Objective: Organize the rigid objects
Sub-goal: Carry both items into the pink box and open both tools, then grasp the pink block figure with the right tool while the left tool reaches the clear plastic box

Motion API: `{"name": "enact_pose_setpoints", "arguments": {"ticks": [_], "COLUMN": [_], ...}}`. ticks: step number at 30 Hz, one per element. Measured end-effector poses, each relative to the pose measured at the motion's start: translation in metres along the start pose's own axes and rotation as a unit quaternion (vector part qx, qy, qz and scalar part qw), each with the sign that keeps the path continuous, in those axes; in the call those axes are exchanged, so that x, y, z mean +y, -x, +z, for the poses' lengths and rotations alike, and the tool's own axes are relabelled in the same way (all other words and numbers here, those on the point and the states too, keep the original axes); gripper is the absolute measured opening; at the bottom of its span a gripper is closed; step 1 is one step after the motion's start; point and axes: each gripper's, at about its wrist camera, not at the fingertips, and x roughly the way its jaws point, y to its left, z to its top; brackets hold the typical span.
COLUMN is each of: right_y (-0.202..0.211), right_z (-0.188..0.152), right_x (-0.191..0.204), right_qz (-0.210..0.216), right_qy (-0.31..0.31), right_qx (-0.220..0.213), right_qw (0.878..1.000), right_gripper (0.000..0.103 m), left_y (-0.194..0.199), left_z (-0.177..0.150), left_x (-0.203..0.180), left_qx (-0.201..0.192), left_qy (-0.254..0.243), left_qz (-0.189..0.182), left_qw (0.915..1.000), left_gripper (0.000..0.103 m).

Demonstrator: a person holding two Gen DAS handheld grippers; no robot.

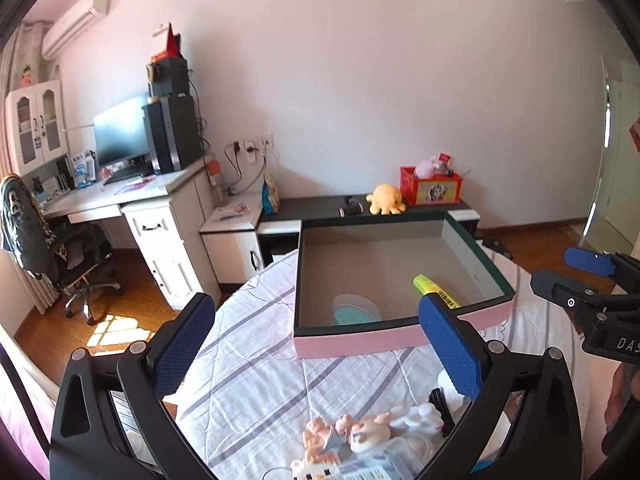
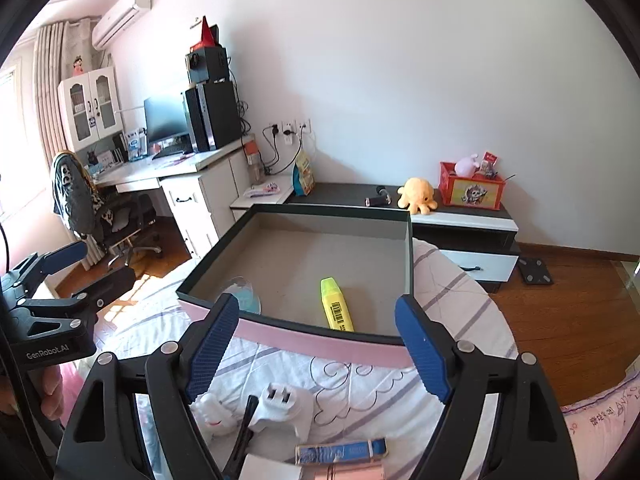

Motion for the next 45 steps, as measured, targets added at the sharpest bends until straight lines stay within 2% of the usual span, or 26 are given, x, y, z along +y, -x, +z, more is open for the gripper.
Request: {"name": "enact_pose_setpoints", "arguments": {"ticks": [2, 5, 6, 7, 10, 13, 16, 25, 32, 37, 40, 45], "right_y": [0.031, 0.07, 0.081, 0.092, 0.123, 0.144, 0.161, 0.191, 0.189, 0.172, 0.151, 0.096], "right_z": [-0.009, -0.025, -0.03, -0.035, -0.053, -0.065, -0.073, -0.086, -0.095, -0.106, -0.118, -0.152], "right_x": [0.011, 0.027, 0.031, 0.036, 0.044, 0.048, 0.05, 0.054, 0.046, 0.029, 0.017, 0.001], "right_qz": [-0.002, -0.015, -0.016, -0.02, -0.034, -0.038, -0.039, -0.045, -0.053, -0.067, -0.075, -0.068], "right_qy": [0.002, 0.008, 0.011, 0.01, 0.013, 0.009, 0.007, 0.009, 0.001, -0.011, -0.018, -0.032], "right_qx": [-0.026, -0.052, -0.062, -0.071, -0.097, -0.103, -0.109, -0.126, -0.118, -0.092, -0.059, 0.02], "right_qw": [1.0, 0.998, 0.998, 0.997, 0.995, 0.994, 0.993, 0.991, 0.992, 0.993, 0.995, 0.997], "right_gripper": [0.084, 0.089, 0.094, 0.103, 0.103, 0.103, 0.103, 0.103, 0.103, 0.103, 0.103, 0.103], "left_y": [0.032, 0.074, 0.086, 0.098, 0.128, 0.15, 0.168, 0.196, 0.186, 0.158, 0.137, 0.103], "left_z": [-0.009, -0.024, -0.029, -0.034, -0.047, -0.058, -0.066, -0.075, -0.083, -0.097, -0.108, -0.128], "left_x": [0.0, 0.002, 0.002, 0.001, -0.003, -0.007, -0.012, -0.014, -0.01, -0.001, 0.002, 0.002], "left_qx": [-0.022, -0.042, -0.046, -0.051, -0.072, -0.083, -0.099, -0.116, -0.097, -0.047, -0.009, 0.056], "left_qy": [0.004, 0.018, 0.022, 0.024, 0.026, 0.023, 0.02, 0.022, 0.019, 0.021, 0.025, 0.031], "left_qz": [0.016, 0.014, 0.012, 0.013, 0.021, 0.026, 0.046, 0.04, 0.045, 0.044, 0.036, 0.023], "left_qw": [0.9996, 0.9989, 0.9987, 0.9983, 0.9969, 0.996, 0.9938, 0.9922, 0.9941, 0.9977, 0.999, 0.9977], "left_gripper": [0.103, 0.103, 0.103, 0.103, 0.103, 0.103, 0.103, 0.103, 0.103, 0.103, 0.103, 0.103]}}
